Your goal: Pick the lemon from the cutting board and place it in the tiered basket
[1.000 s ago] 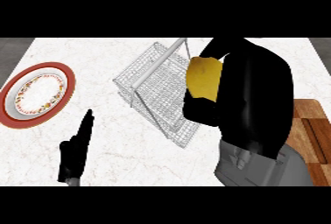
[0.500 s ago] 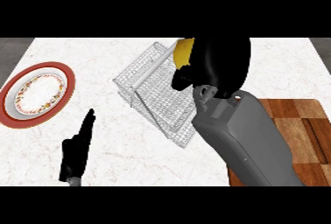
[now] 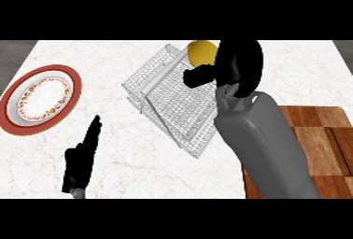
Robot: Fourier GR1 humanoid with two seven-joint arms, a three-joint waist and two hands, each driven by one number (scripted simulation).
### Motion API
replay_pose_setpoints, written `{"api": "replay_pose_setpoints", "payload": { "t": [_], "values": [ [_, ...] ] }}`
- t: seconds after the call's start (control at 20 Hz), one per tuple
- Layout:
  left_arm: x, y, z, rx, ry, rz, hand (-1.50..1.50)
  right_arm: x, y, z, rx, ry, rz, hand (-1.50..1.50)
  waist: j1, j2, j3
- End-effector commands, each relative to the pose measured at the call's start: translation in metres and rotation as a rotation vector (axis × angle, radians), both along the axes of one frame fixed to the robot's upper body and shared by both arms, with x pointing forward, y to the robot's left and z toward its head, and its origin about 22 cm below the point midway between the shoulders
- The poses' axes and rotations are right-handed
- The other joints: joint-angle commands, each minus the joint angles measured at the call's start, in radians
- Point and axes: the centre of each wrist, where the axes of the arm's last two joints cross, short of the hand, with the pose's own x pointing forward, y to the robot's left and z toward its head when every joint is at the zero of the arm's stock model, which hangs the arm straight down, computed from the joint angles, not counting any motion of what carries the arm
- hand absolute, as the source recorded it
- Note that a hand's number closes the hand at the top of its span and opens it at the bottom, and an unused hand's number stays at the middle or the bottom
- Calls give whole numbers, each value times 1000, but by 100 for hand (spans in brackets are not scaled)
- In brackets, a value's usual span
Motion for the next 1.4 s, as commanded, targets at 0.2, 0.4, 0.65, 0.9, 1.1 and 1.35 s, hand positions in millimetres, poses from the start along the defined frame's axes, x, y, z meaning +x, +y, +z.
{"api": "replay_pose_setpoints", "payload": {
  "t": [0.2, 0.4, 0.65, 0.9, 1.1, 1.35],
  "values": [
    [2, 3, -7, -13, 44, 3, 0, 7, -2, 8, 416, -164, -82, -150, -4, 3, -4],
    [-8, 4, -7, 5, 57, 42, 0, -6, 5, 13, 431, -330, -130, -150, -25, -9, -5],
    [-9, 15, -7, -6, 60, 78, 0, -7, -31, 17, 409, -461, -356, -150, -72, -21, -5],
    [-25, 16, -19, -12, 87, 125, 0, -56, -84, 14, 443, -474, -471, -150, -113, -29, -4],
    [-28, 20, -14, -7, 76, 125, 0, -113, -114, 21, 473, -483, -490, -150, -122, -34, -4],
    [-33, 25, -24, -7, 79, 146, 0, -184, -150, 18, 446, -473, -476, -150, -136, -30, -5]
  ]
}}
